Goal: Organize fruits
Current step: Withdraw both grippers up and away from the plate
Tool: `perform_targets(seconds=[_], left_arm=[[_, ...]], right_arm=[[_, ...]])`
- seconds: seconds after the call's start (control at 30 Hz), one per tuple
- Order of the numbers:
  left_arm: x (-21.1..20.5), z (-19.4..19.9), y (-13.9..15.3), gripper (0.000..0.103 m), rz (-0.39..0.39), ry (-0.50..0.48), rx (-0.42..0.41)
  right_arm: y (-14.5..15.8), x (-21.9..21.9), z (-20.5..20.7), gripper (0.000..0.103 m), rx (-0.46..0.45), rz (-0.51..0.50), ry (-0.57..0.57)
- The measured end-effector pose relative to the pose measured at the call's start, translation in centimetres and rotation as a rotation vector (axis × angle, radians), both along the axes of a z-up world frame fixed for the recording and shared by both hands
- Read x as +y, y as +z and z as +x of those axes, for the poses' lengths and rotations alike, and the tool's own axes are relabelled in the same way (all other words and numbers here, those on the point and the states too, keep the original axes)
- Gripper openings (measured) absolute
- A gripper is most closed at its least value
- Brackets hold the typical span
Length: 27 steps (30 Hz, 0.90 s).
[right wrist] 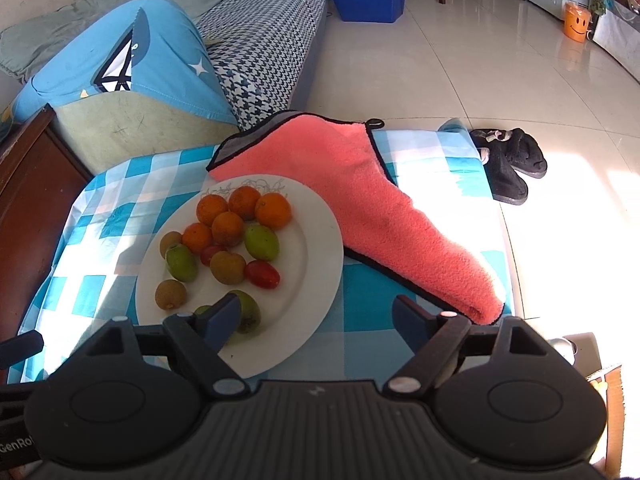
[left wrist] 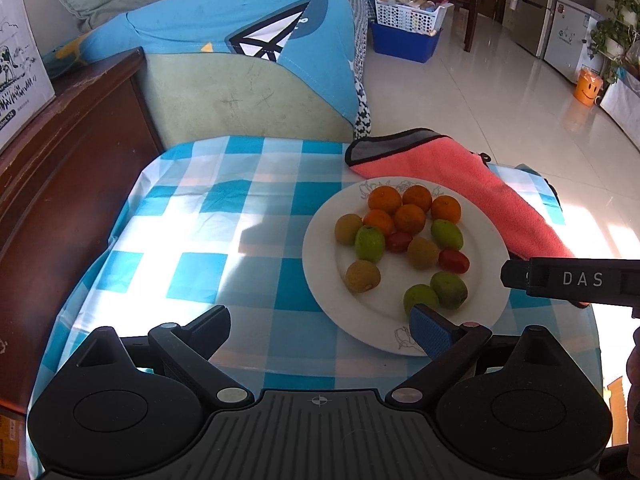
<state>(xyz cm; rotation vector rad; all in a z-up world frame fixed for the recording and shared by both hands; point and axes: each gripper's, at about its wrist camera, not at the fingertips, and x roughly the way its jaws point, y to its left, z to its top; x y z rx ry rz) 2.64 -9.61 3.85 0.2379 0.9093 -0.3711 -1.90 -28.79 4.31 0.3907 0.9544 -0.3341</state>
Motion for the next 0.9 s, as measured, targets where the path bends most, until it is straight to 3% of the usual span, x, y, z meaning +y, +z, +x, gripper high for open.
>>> perform_targets(seconds=[0.33, 0.9], left_arm=[[0.5, 2.6, -1.1, 0.097, -0.002, 0.089, 0.050], [-0.6, 2.4, -2.2, 0.097, 0.040, 0.071, 0.052]], right_arm=[[-0.4, 0.5, 0.1, 0.085, 0.038, -0.024, -0.011], [-0.9, 2.4, 0.8, 0.088, 0.061, -0.113, 0.035]])
